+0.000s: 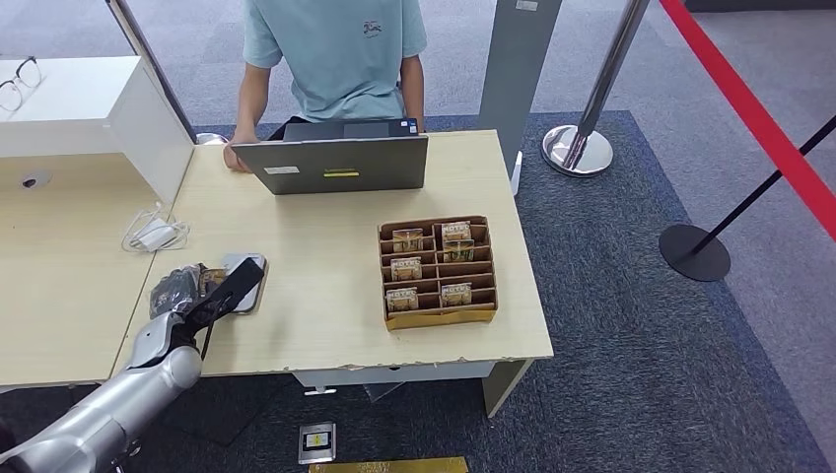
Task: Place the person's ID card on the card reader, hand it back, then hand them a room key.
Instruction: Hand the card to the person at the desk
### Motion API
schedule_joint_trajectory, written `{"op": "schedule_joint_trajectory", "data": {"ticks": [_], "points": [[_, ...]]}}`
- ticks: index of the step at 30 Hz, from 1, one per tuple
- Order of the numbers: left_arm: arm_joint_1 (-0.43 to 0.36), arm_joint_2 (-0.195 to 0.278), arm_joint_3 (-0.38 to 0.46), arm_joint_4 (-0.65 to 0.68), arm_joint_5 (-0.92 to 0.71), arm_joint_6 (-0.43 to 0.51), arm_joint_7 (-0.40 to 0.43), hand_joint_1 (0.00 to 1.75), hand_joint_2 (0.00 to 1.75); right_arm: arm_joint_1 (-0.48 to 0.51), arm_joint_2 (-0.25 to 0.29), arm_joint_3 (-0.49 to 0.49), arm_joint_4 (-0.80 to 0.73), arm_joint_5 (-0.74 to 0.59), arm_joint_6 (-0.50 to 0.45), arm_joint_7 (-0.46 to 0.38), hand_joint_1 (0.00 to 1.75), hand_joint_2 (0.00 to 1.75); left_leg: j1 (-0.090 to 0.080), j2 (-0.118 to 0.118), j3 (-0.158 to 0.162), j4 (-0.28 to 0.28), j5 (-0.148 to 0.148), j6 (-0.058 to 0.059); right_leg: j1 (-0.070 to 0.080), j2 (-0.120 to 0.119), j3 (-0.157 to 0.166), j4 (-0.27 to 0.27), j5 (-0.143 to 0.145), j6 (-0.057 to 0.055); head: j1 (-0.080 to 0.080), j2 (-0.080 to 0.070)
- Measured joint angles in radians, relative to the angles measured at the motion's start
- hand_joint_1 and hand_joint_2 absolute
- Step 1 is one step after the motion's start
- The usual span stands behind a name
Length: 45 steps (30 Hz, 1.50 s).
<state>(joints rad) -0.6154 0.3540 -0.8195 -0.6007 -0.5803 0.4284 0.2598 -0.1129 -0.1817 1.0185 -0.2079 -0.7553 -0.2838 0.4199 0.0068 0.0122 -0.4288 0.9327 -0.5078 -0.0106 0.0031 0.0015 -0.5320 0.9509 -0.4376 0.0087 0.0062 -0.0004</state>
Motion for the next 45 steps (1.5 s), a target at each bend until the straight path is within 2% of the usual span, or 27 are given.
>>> {"op": "schedule_joint_trajectory", "data": {"ticks": [28,45], "points": [[0.017,0.003,0.001,0.004,0.000,0.016,0.004,1.75,1.75,-0.001,0.000,0.000,0.000,0.007,0.002,-0.021,0.00,0.00,0.000,0.000,0.002,0.000,0.000,0.000,0.000,-0.001,0.002,0.000,0.000,0.000,0.000,0.000],[-0.028,0.056,0.003,-0.069,-0.055,-0.009,0.056,1.75,1.75,-0.001,0.010,0.000,0.000,0.003,0.004,-0.037,0.00,0.00,0.000,0.000,0.002,0.000,0.000,0.000,0.000,-0.001,0.001,0.000,0.000,0.000,0.000,0.000]]}}
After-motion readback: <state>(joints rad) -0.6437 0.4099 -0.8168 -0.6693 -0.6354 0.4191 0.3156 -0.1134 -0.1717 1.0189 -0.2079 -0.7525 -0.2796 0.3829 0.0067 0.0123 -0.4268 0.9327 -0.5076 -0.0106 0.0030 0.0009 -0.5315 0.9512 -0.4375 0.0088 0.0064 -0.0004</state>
